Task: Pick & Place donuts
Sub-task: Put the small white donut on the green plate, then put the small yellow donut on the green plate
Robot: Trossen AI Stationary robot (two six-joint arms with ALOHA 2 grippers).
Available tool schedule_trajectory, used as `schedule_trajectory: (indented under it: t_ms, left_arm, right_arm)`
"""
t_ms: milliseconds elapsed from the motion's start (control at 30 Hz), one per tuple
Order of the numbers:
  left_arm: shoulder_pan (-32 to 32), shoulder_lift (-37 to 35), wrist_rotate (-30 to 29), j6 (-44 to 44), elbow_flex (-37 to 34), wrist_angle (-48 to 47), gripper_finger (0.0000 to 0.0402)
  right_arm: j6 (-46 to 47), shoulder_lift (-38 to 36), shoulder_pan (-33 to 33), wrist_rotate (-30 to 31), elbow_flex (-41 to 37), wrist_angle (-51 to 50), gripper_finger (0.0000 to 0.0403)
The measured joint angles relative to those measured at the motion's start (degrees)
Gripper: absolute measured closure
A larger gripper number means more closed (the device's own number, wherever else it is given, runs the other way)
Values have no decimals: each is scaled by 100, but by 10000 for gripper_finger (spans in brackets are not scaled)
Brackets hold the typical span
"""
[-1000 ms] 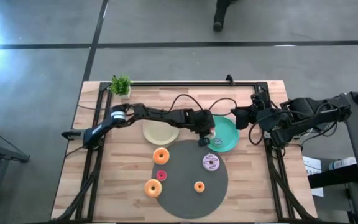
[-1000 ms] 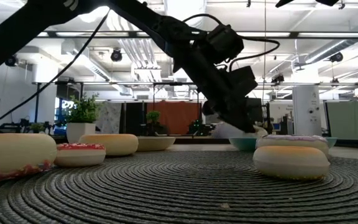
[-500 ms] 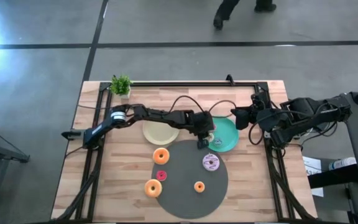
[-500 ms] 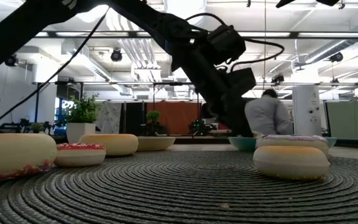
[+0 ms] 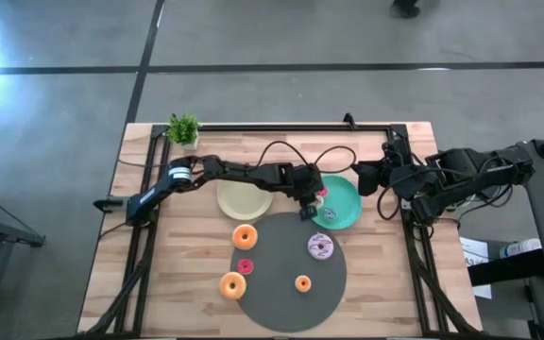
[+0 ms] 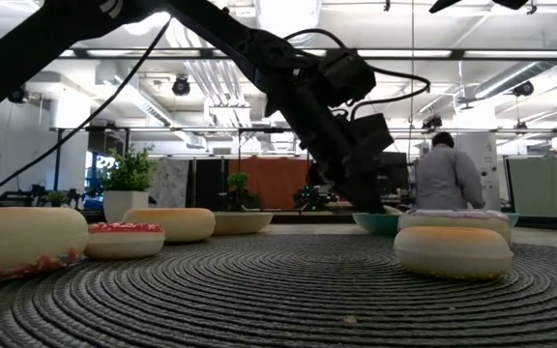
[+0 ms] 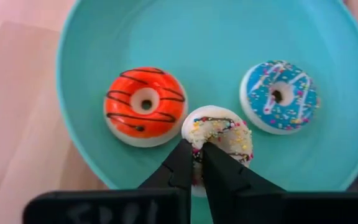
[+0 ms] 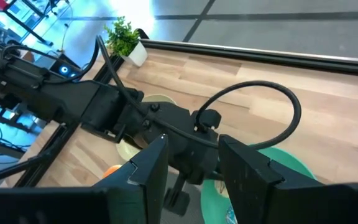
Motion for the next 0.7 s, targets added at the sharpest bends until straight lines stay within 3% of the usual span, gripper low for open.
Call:
schedule_trajectory:
  t_ms: [367, 700]
  left_arm:
    - [-2, -1, 54, -9, 0, 17, 283]
    - [19, -633, 46, 97, -4, -713, 271]
  right_arm:
    - [-2, 0, 0, 4, 0, -76, 268]
    - [-19, 0, -2, 17, 0, -127, 268]
